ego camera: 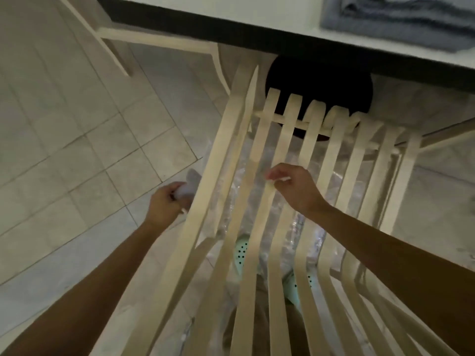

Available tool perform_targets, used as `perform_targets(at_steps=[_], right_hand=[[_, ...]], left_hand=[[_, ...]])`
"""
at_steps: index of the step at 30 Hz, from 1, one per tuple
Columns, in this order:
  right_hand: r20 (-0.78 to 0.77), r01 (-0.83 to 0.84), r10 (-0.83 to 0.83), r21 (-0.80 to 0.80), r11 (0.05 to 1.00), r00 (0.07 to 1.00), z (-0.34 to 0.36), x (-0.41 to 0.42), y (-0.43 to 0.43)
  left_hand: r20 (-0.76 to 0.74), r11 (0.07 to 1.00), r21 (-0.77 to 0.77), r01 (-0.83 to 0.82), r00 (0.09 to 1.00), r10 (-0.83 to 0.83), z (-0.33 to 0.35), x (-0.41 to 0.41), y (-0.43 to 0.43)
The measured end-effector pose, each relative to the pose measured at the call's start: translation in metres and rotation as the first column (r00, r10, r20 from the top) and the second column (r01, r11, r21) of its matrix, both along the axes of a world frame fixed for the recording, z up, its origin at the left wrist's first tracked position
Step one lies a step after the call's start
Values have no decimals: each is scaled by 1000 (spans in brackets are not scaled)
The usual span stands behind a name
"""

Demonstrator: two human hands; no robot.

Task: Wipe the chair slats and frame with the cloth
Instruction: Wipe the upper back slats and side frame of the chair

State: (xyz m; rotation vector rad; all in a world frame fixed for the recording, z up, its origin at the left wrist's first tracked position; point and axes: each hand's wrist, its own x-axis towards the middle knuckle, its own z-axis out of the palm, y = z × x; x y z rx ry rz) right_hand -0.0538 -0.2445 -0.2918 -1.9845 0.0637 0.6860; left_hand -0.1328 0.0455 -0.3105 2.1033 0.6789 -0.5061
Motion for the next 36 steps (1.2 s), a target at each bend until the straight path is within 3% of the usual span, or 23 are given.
perform_targets(at_steps=[3, 5, 8, 13, 16, 18, 20, 22, 25, 28, 31, 36], right_hand=[[-33, 69, -66, 99, 993, 997, 24, -12, -4], [-72, 129, -116, 206, 970, 991, 46, -16, -3], [-114, 215, -185, 366, 906, 976, 82, -20, 0], [-137, 282, -247, 471, 836, 959, 109, -32, -22], [-118, 383, -365, 350, 855, 924, 98, -38, -63], [-101, 314, -305, 101, 944, 947, 80, -42, -97], [-150, 139, -166, -172, 975, 975, 63, -43, -132], [-151, 40, -95, -333, 942, 984, 55, -30, -161], [41, 62, -48, -530, 845, 998, 52, 13, -199], [164, 92, 15, -624, 776, 986, 38, 61, -223], [214, 90, 67, -646, 758, 974, 16, 100, -223], [256, 9, 191, -619, 786, 947, -27, 104, -181]], left_hand=[[230, 974, -100, -201, 948, 219, 59, 41, -1], [356, 972, -120, -200, 906, 230, 96, 59, -12], [470, 997, -79, -20, 881, 55, 145, 68, -51], [379, 929, -170, 329, 892, -247, 144, 54, -145], [293, 844, -327, 426, 894, -338, 118, 47, -191], [220, 773, -336, 538, 843, -492, 95, 40, -205], [136, 741, -273, 613, 787, -601, 67, 35, -211], [100, 771, -172, 613, 790, -605, 46, 42, -207], [155, 848, -7, 530, 839, -522, 26, 74, -201], [139, 823, 226, 522, 819, -557, 13, 104, -196], [27, 784, 385, 486, 843, -536, -2, 118, -191], [-104, 788, 330, 520, 850, -517, -33, 107, -184]])
